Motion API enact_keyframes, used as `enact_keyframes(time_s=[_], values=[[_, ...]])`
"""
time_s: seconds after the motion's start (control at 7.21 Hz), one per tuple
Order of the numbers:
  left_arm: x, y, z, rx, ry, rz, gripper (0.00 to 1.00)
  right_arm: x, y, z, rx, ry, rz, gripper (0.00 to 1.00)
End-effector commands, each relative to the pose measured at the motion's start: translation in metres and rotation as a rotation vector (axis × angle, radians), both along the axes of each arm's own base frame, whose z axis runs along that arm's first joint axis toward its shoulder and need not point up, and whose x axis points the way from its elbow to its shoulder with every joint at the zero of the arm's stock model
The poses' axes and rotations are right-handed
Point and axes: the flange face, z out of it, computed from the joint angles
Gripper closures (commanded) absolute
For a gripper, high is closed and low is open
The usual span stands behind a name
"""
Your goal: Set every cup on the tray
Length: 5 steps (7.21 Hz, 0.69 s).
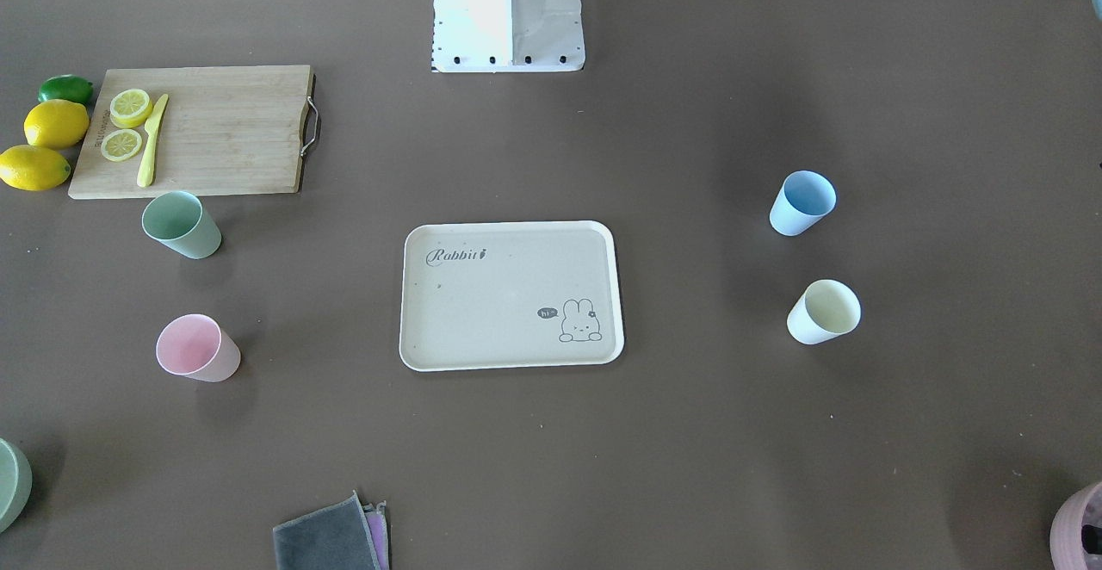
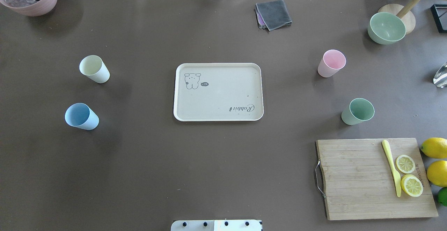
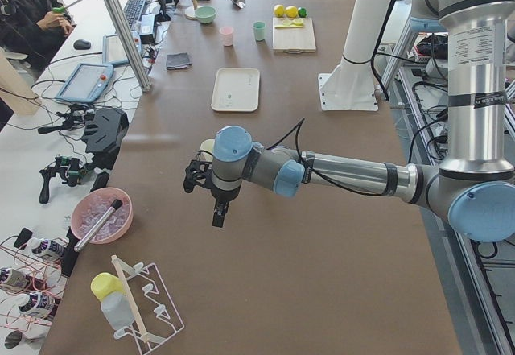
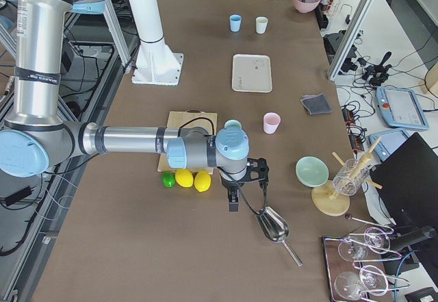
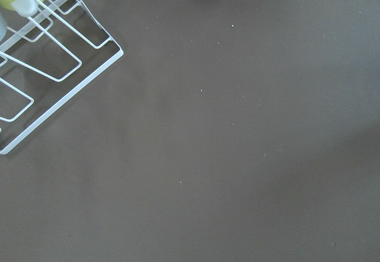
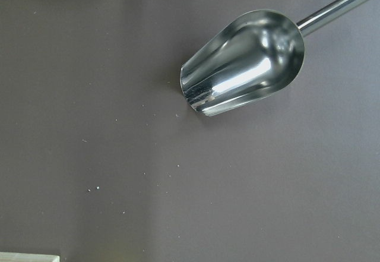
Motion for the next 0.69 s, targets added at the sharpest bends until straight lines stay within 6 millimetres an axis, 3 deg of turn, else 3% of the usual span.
enact_keyframes(time_s=[0.0,0.14,0.55], values=[[0.001,-0.003,-0.016,0.035,-0.002,0.000,0.02,0.001,0.004,0.012,-0.026,0.009,0.001,0.00],[0.000,-0.005,-0.010,0.028,-0.009,0.002,0.02,0.001,0.005,0.014,-0.028,0.011,0.000,0.00],[0.004,-0.011,-0.022,0.057,-0.005,0.008,0.02,0.001,0.002,0.015,-0.020,0.007,-0.002,0.00]])
